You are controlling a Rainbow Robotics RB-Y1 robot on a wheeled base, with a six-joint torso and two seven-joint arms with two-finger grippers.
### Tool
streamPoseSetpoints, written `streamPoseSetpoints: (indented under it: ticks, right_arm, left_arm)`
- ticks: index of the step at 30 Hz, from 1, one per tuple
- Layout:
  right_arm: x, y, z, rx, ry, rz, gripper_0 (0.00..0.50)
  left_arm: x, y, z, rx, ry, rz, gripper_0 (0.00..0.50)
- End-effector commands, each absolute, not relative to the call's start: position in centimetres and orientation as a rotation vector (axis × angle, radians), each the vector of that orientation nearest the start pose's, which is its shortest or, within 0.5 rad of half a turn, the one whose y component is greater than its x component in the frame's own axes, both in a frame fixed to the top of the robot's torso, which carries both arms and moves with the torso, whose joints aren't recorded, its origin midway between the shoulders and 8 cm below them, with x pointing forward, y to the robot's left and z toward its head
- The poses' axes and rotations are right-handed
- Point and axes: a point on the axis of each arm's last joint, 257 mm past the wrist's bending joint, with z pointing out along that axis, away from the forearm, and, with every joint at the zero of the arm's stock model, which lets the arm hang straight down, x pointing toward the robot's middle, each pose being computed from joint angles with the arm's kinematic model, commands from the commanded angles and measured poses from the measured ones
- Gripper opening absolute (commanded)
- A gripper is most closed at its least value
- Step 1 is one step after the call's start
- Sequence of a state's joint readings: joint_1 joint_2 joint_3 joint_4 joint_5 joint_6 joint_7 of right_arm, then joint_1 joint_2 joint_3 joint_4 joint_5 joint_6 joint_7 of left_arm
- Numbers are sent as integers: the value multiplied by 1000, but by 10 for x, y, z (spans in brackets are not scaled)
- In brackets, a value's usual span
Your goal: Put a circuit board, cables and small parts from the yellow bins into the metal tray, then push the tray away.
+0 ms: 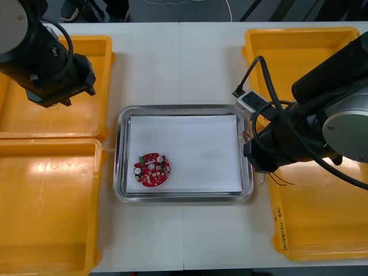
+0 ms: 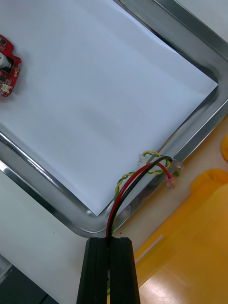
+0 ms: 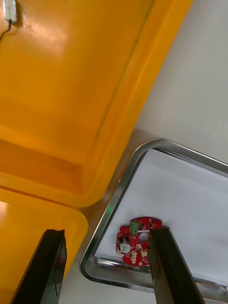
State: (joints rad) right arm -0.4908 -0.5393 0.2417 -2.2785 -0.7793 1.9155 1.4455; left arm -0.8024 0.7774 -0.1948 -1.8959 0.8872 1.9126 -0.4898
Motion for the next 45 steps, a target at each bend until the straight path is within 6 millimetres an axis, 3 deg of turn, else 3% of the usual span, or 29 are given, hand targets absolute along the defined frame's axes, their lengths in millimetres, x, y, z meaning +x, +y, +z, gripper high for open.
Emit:
streamPoseSetpoints:
  ticks: [1, 9, 20, 26, 45]
  right_arm:
    - [393, -100, -164, -1200, 2324, 60, 0]
    - [401, -75, -176, -1344, 2235, 50, 0]
    - [383, -44, -198, -1478, 2162, 36, 0]
    - [377, -31, -209, -1517, 2153, 45, 0]
    - [392, 1, -240, -1627, 2110, -25, 0]
  left_arm:
    - [487, 263, -50, -377, 2596, -110, 500]
    - [495, 306, -44, -366, 2632, -30, 500]
    - [507, 349, -49, -335, 2707, 38, 500]
    - [519, 363, -51, -328, 2700, 39, 500]
    - [563, 393, -50, -355, 2563, 53, 500]
